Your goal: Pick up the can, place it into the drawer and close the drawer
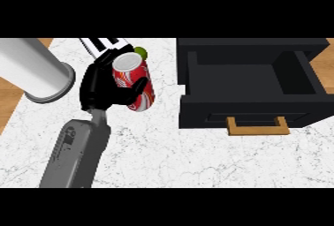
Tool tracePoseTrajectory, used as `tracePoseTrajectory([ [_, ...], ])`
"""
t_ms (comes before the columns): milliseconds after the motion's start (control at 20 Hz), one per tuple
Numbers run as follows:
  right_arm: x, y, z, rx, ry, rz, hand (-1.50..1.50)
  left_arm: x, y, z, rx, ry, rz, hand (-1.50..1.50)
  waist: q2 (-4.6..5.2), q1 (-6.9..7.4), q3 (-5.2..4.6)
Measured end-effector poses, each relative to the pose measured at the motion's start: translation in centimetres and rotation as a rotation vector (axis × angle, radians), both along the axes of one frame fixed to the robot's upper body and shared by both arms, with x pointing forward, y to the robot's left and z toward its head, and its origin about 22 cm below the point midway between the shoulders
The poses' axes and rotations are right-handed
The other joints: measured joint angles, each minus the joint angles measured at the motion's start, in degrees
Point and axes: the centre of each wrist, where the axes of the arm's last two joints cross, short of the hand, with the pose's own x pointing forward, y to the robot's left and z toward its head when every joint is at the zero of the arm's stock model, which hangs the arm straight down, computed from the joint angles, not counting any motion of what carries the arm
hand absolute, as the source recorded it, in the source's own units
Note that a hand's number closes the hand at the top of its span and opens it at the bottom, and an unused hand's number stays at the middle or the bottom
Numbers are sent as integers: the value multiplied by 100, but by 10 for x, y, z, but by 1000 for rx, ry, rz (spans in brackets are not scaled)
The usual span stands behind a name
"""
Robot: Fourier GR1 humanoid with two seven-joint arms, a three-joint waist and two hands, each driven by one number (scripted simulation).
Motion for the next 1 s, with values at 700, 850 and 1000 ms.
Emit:
tracePoseTrajectory([
  [700,3,1,0,7,-1,10,-150,29,-70,73,42,-23,-20,150,14,-60,-1],
  [850,10,3,-3,5,0,14,-150,39,-85,86,50,-27,-23,150,21,-69,0],
  [1000,9,7,1,8,-8,16,-150,47,-97,94,59,-35,-10,150,25,-99,0],
])
